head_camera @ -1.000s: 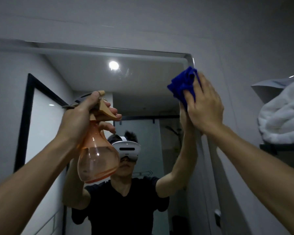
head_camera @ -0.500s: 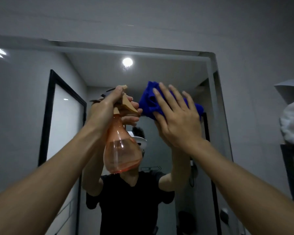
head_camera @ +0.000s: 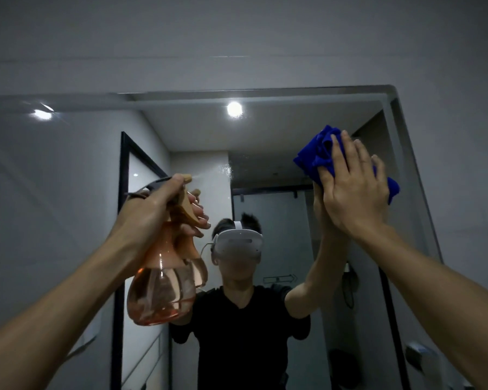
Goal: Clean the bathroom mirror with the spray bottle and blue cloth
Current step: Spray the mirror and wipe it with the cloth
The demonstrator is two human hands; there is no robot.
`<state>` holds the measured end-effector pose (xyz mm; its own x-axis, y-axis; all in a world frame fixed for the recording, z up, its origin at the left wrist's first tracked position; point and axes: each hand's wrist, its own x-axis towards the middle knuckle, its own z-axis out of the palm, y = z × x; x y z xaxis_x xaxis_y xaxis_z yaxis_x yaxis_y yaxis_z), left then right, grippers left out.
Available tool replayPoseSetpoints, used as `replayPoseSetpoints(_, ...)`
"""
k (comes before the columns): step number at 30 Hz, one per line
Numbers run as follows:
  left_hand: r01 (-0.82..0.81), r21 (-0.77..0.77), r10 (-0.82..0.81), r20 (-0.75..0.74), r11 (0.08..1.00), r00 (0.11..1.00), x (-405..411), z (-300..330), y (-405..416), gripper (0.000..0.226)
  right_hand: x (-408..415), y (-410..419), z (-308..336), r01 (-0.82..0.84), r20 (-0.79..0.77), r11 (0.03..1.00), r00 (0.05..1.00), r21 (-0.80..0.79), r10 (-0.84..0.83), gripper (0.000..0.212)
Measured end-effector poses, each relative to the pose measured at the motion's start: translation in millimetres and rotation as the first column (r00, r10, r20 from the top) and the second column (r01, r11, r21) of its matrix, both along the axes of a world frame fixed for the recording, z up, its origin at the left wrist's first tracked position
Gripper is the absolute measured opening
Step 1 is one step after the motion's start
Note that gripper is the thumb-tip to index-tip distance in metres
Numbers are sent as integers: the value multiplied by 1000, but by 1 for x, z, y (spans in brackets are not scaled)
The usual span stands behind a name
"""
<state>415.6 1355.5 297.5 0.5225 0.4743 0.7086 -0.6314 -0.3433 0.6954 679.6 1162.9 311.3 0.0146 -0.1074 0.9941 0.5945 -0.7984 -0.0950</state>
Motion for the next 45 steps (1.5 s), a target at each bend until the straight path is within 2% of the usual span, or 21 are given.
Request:
replayPoseSetpoints(3,-15,14,14,38,1000,999,-4,4,0,42,1,-2,-1,13,11,1000,1000,-15,-12,57)
replayPoseSetpoints(7,61,-37,-58,92,997,994,-5,16,8,38,-2,-2,1,8,5,1000,1000,-6,-8,58)
replayPoseSetpoints(12,49,-46,-48,12,998,999,-1,22,33,39,-9,4,3,-26,-34,999,999,28,27,59)
replayPoseSetpoints(16,151,-69,-153,-20,986,988,-2,20,45,47,-26,25,41,-63,-36,998,997,23,64,57)
replayPoseSetpoints(20,167,-66,-167,12,984,986,2,18,48,51,-58,59,92,-142,-45,990,989,-4,141,58)
replayPoseSetpoints(23,133,-47,-133,2,990,991,4,20,49,53,-83,91,109,-134,-6,989,991,-64,134,58)
replayPoseSetpoints(26,112,-38,-112,1,993,994,4,21,49,52,-98,115,92,-134,46,968,988,-213,147,59)
replayPoseSetpoints(29,86,-18,-86,-13,996,996,2,19,46,48,-99,120,45,-87,156,927,976,-364,153,59)
replayPoseSetpoints(34,35,61,-35,2,998,999,-1,22,46,48,-76,78,-29,3,205,894,974,-448,100,59)
replayPoseSetpoints(37,20,78,-22,17,997,1000,3,24,49,46,-58,50,-35,40,216,878,974,-477,73,59)
replayPoseSetpoints(39,41,68,-43,27,997,999,5,24,52,48,-52,44,-5,15,163,908,985,-419,59,60)
replayPoseSetpoints(42,28,90,-32,35,996,999,7,25,57,47,-50,42,64,-82,42,979,995,-185,92,59)
replayPoseSetpoints(45,15,89,-18,29,996,999,9,29,60,44,-60,52,117,-158,-62,985,986,-73,154,60)
